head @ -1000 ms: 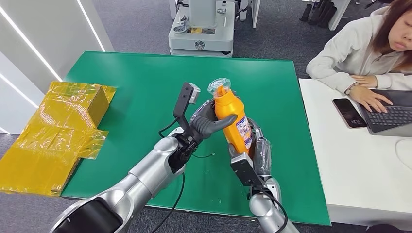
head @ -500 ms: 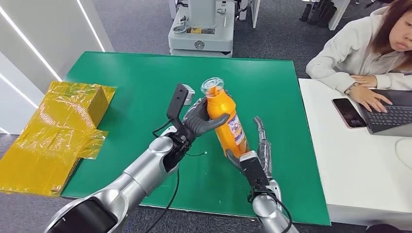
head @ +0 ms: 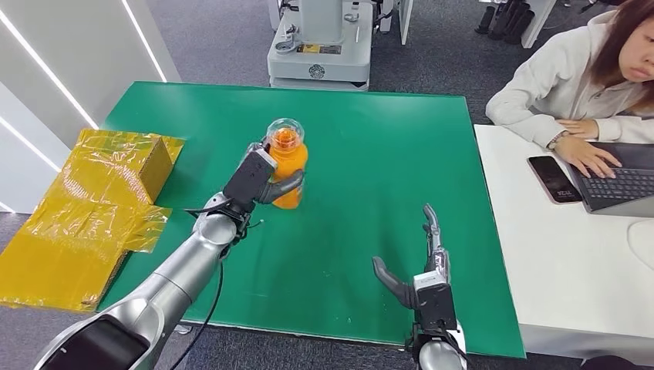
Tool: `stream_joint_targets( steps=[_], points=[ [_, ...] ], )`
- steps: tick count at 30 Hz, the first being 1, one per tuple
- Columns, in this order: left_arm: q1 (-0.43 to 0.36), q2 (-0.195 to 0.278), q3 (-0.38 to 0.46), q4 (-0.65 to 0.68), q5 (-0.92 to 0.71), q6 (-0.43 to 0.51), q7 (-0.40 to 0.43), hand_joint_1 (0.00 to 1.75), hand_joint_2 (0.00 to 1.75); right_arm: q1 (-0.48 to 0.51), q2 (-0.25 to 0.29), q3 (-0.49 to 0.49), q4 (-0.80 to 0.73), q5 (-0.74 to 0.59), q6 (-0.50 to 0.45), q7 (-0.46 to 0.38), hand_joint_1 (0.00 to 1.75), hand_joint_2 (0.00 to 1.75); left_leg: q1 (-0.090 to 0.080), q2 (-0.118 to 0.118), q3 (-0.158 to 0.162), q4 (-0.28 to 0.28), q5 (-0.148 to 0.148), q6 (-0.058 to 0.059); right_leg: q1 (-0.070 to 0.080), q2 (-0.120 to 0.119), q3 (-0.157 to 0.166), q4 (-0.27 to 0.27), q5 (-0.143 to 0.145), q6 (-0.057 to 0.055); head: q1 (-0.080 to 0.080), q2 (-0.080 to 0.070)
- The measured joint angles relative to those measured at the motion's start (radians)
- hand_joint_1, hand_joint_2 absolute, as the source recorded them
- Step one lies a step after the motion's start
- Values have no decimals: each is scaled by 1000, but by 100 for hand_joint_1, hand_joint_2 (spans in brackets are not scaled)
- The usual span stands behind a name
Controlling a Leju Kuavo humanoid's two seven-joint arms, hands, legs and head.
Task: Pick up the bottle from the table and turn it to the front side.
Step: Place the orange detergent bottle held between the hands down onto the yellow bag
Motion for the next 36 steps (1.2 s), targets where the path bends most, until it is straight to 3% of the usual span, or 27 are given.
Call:
stream_joint_targets(
  steps=[3, 7, 16, 19, 24, 28, 32, 36],
  points=[
    [7, 34, 2, -42, -323, 200, 26, 175, 175, 30, -4, 0, -46, 11, -8, -4, 0, 175, 0, 0, 0, 0, 0, 0, 0, 0, 0, 0, 0, 0, 0, 0],
    [12, 78, 18, -100, -618, 307, 91, 175, 175, 52, -8, -4, -78, 9, -17, -7, 0, 175, 0, 0, 0, 0, 0, 0, 0, 0, 0, 0, 0, 0, 0, 0],
    [-26, 186, 45, -121, -1123, 369, 245, 175, 175, 82, -10, -32, -126, -23, -47, -39, 0, 175, 0, 0, 0, 0, 0, -1, 0, 0, 0, 0, 0, 0, 0, 0],
    [-40, 234, 34, -107, -1316, 372, 352, 175, 175, 106, -11, -51, -149, -34, -55, -57, 0, 175, 0, 1, 0, 0, 0, -1, 0, 1, -1, 0, 0, 0, 0, 0],
    [-61, 310, -49, -54, -1382, 307, 556, 175, 175, 154, -12, -88, -195, -39, -53, -72, 0, 175, 0, 2, 0, -1, 0, -1, 0, 2, -1, 0, 0, 0, 0, 0],
    [-58, 351, -123, -17, -1383, 254, 666, 175, 175, 182, -10, -112, -227, -31, -36, -69, 0, 175, 0, 3, 0, -1, 0, -1, 0, 3, -1, 0, 0, 0, 0, 0],
    [-24, 390, -137, 7, -1383, 208, 682, 175, 175, 207, -1, -140, -256, -11, -16, -53, 0, 175, 0, 4, 0, -1, 0, -1, 0, 4, -2, 0, 0, 0, 0, 0],
    [51, 429, -97, 13, -1383, 168, 665, 175, 175, 232, 14, -172, -283, 0, 7, -45, 0, 175, 0, 4, 0, -1, 0, -1, 0, 4, -2, 0, 0, 0, 0, 0]
  ],
)
